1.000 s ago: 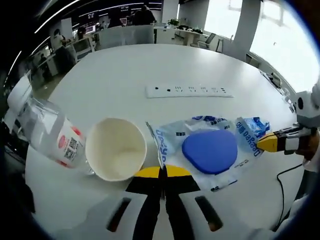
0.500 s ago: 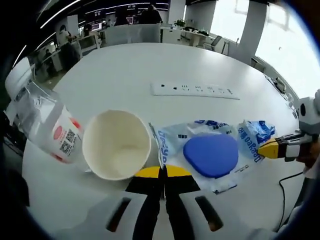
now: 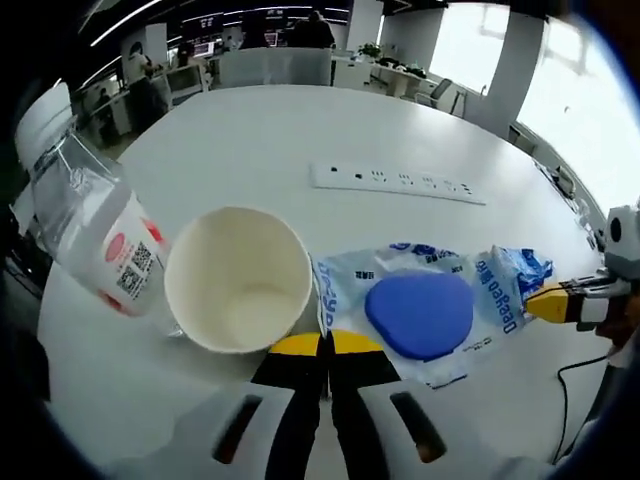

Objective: Arrange the tabletop items into an orderly group along one side of the table until the central work area is clear of visible clutter.

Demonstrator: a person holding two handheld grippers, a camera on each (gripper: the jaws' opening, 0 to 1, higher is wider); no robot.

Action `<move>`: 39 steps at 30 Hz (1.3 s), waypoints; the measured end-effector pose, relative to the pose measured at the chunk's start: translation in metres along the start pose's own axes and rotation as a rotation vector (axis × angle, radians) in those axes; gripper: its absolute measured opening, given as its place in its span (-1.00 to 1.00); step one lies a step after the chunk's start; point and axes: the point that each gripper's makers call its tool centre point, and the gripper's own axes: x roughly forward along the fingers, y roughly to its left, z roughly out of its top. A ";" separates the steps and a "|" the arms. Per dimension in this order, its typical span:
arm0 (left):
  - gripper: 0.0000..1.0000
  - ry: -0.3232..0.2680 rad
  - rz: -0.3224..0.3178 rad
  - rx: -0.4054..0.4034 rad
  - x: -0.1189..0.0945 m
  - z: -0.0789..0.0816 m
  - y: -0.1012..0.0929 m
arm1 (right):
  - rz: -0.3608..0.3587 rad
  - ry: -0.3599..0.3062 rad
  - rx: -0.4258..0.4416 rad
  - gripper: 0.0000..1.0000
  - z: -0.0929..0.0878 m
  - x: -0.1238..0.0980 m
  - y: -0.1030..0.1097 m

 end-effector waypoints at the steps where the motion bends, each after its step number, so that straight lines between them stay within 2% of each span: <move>1: -1.00 0.000 -0.004 0.004 0.000 0.000 -0.001 | 0.003 -0.003 -0.001 -1.00 0.000 -0.002 0.001; 4: -1.00 -0.003 -0.005 0.014 0.002 0.000 -0.001 | 0.012 -0.012 -0.006 -1.00 -0.003 -0.008 0.005; 8: -1.00 -0.002 0.002 0.011 0.003 -0.001 0.000 | 0.063 -0.032 0.013 -1.00 -0.010 -0.019 0.016; 11: -0.96 0.020 0.005 0.052 0.004 -0.007 0.000 | 0.072 -0.037 0.010 -1.00 -0.018 -0.030 0.019; 13: -0.85 0.013 0.018 0.077 0.002 -0.007 0.001 | 0.071 -0.048 0.018 -1.00 -0.023 -0.038 0.019; 15: -0.76 0.002 0.020 0.069 0.001 -0.006 0.002 | 0.073 -0.053 0.035 -1.00 -0.027 -0.044 0.019; 26: -0.66 -0.020 0.011 0.064 -0.014 -0.007 -0.005 | 0.052 -0.073 0.093 -0.98 -0.051 -0.076 0.003; 32: -0.53 -0.042 0.009 0.059 -0.027 -0.012 -0.009 | 0.032 -0.109 0.071 -0.84 -0.050 -0.091 -0.002; 39: -0.22 -0.072 0.010 0.047 -0.047 -0.015 -0.013 | 0.037 -0.153 0.037 -0.74 -0.045 -0.105 -0.001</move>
